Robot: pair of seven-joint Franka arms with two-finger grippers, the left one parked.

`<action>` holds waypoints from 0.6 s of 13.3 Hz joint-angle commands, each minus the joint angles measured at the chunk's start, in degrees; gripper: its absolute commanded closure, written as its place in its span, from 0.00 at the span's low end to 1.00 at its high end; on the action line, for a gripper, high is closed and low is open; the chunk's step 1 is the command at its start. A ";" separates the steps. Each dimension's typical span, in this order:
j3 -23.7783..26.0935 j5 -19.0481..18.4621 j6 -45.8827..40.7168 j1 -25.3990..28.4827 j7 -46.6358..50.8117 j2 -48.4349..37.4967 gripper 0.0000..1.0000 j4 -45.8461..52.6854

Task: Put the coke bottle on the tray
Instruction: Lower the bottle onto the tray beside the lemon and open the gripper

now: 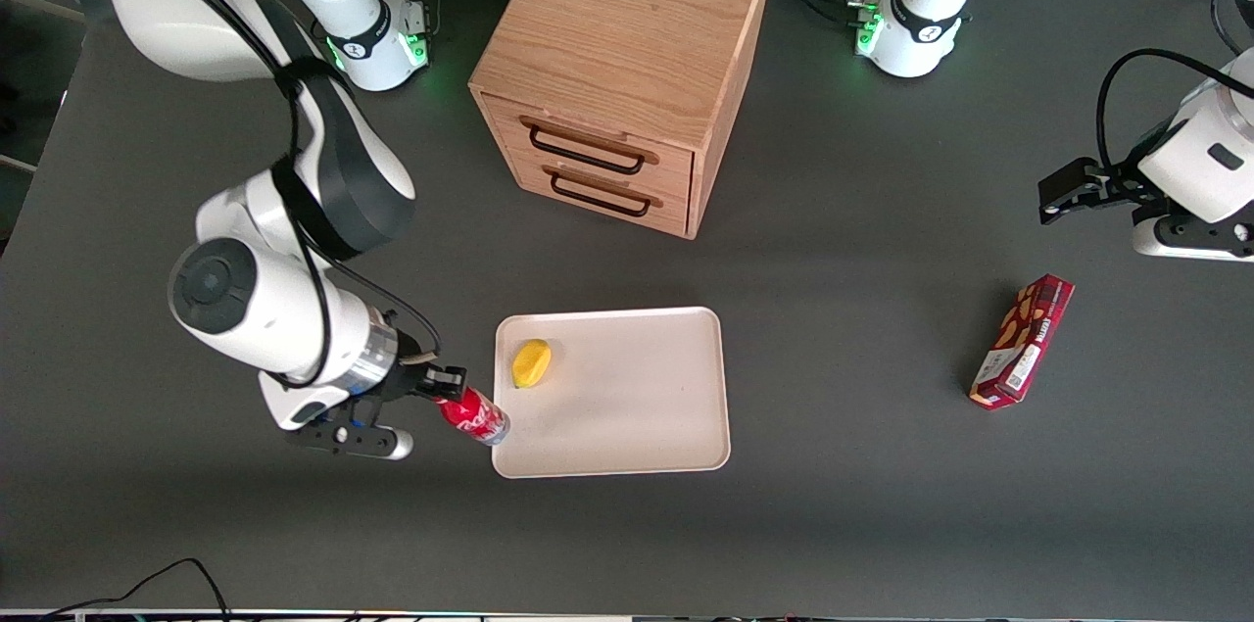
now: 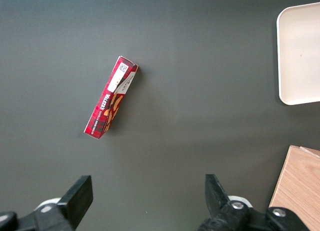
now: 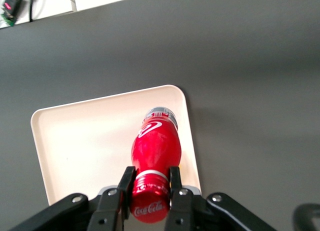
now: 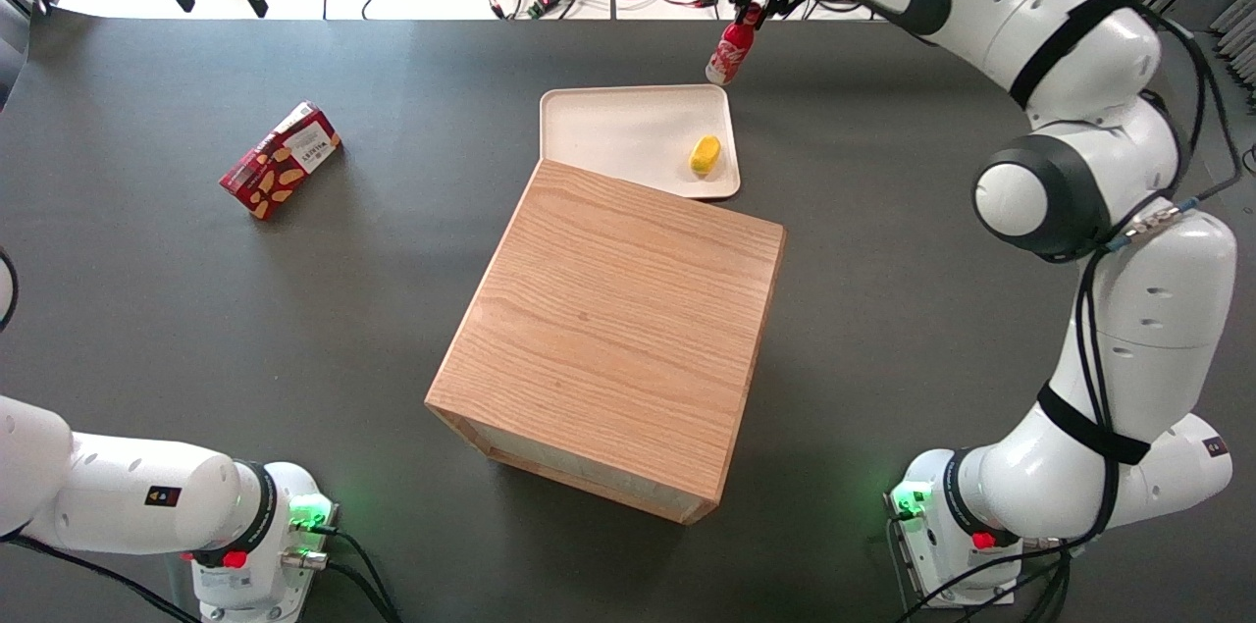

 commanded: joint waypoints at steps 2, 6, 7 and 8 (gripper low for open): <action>-0.72 -0.53 2.30 1.77 2.44 6.08 1.00 3.74; -0.72 -0.44 4.32 2.21 4.99 8.81 1.00 3.48; -0.72 -0.44 4.59 2.30 5.08 9.16 1.00 3.48; -0.72 -0.44 4.68 2.30 5.08 9.34 1.00 3.48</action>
